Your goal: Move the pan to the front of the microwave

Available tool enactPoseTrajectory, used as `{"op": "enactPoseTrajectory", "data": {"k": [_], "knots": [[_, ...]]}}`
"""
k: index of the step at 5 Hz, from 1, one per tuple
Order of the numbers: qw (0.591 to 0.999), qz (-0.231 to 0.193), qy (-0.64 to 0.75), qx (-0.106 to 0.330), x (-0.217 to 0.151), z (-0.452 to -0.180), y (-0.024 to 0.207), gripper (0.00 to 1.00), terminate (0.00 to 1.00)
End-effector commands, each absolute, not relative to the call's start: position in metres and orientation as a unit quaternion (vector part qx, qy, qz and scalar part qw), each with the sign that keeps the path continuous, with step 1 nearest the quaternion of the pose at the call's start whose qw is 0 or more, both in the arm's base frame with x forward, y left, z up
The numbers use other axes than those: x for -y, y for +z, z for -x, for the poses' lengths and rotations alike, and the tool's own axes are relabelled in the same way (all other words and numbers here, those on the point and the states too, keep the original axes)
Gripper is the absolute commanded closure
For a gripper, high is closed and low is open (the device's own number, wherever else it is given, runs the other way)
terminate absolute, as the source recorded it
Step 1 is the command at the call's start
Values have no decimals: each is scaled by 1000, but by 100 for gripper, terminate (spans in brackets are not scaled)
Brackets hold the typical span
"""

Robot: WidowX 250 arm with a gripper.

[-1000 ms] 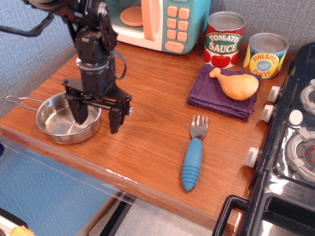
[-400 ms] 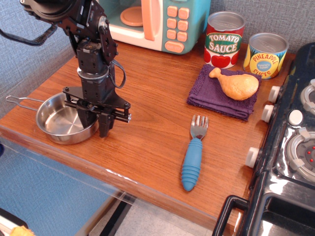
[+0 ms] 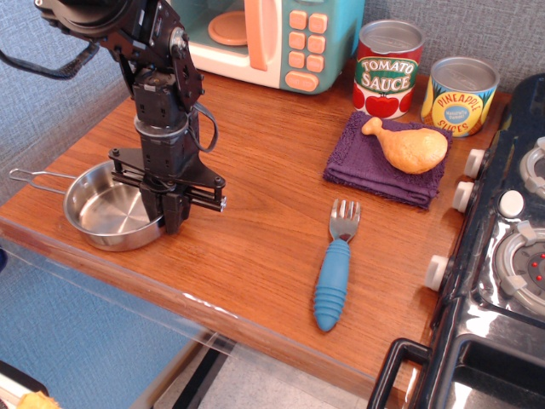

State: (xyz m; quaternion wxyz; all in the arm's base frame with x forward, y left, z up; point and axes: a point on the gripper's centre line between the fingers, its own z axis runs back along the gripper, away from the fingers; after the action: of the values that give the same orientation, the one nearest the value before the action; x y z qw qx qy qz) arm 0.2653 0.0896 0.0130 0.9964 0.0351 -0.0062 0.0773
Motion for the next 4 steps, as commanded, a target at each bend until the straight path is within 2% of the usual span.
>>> {"op": "enactPoseTrajectory", "data": {"k": [1, 2, 3, 4], "knots": [[996, -33, 76, 29, -88, -263, 31, 100, 0], [997, -51, 46, 44, -67, -265, 66, 100, 0], [997, -23, -20, 68, -36, -276, 110, 100, 0], [994, -16, -66, 89, -17, -308, 128, 100, 0]]}}
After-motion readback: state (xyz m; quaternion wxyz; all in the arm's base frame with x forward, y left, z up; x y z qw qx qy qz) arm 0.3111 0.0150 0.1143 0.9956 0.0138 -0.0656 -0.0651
